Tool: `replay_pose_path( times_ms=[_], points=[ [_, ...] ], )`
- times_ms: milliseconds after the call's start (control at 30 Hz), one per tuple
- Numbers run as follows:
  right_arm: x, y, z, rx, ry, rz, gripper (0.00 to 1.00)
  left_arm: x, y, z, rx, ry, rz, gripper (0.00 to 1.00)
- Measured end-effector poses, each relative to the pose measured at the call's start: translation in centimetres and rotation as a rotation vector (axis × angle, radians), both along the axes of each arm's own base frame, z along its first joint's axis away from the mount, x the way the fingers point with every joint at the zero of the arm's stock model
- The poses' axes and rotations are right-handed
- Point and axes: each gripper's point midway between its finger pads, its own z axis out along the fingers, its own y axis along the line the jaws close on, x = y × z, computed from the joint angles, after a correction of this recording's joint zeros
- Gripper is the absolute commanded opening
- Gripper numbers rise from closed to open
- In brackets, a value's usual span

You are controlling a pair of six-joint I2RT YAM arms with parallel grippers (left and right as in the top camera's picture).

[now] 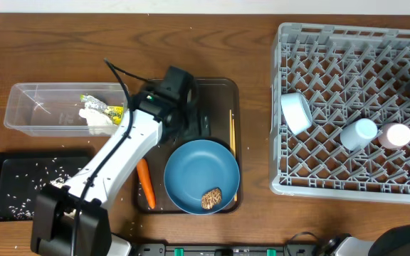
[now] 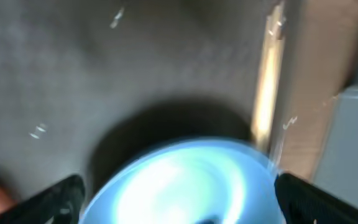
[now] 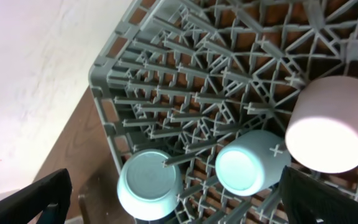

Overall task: Sort waste into correct bins and load items into the dishwasher rack
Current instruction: 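Grasp the rim of the blue plate with the left gripper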

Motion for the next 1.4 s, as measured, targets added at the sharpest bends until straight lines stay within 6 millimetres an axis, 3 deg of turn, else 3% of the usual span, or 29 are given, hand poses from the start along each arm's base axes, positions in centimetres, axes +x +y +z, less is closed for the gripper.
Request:
replay_pose_path(
  times_ms=[133,200,267,367,467,567,733,900,1000,1133,1400],
  points=[
    [0.4,1.2,-0.1,-0.009,0.002,0.045,0.99,-3.0,2.4,-0.8,0.135,0.106,-0.033,1.00],
    [0.6,1.5,-0.2,-0.020,0.009,0.056,0.99,-3.9,3.6,-1.0,0.196,0.140,-0.035,0.92],
    [0.7,1.7,-0.3,-0.029,0.016,0.064,0.99,-4.3,4.2,-1.0,0.223,0.153,-0.037,0.85],
    [0.7,1.8,-0.5,-0.043,0.027,0.066,0.99,-4.8,3.8,-1.0,0.228,0.160,-0.079,0.84],
    [0.6,1.5,-0.7,-0.057,0.042,0.056,0.99,-5.9,2.1,-0.7,0.228,0.148,-0.165,0.84],
    [0.4,1.4,-0.9,-0.064,0.055,0.050,0.99,-7.9,-1.0,0.0,0.222,0.107,-0.307,0.84],
    [0.3,1.2,-1.0,-0.070,0.062,0.045,0.99,-12.6,-6.5,0.5,0.195,0.049,-0.586,0.84],
    [0.3,1.2,-1.0,-0.073,0.064,0.043,0.99,-16.3,-9.5,0.1,0.177,0.011,-0.805,0.79],
    [0.3,1.2,-1.0,-0.074,0.064,0.043,0.99,-17.8,-10.7,0.0,0.163,-0.011,-0.892,0.69],
    [0.3,1.1,-1.0,-0.075,0.065,0.042,0.99,-18.6,-11.6,-0.9,0.147,-0.033,-0.943,0.68],
    [0.3,1.2,-1.1,-0.073,0.068,0.042,0.99,-18.4,-10.3,-4.2,0.168,-0.005,-0.922,0.66]
  ],
)
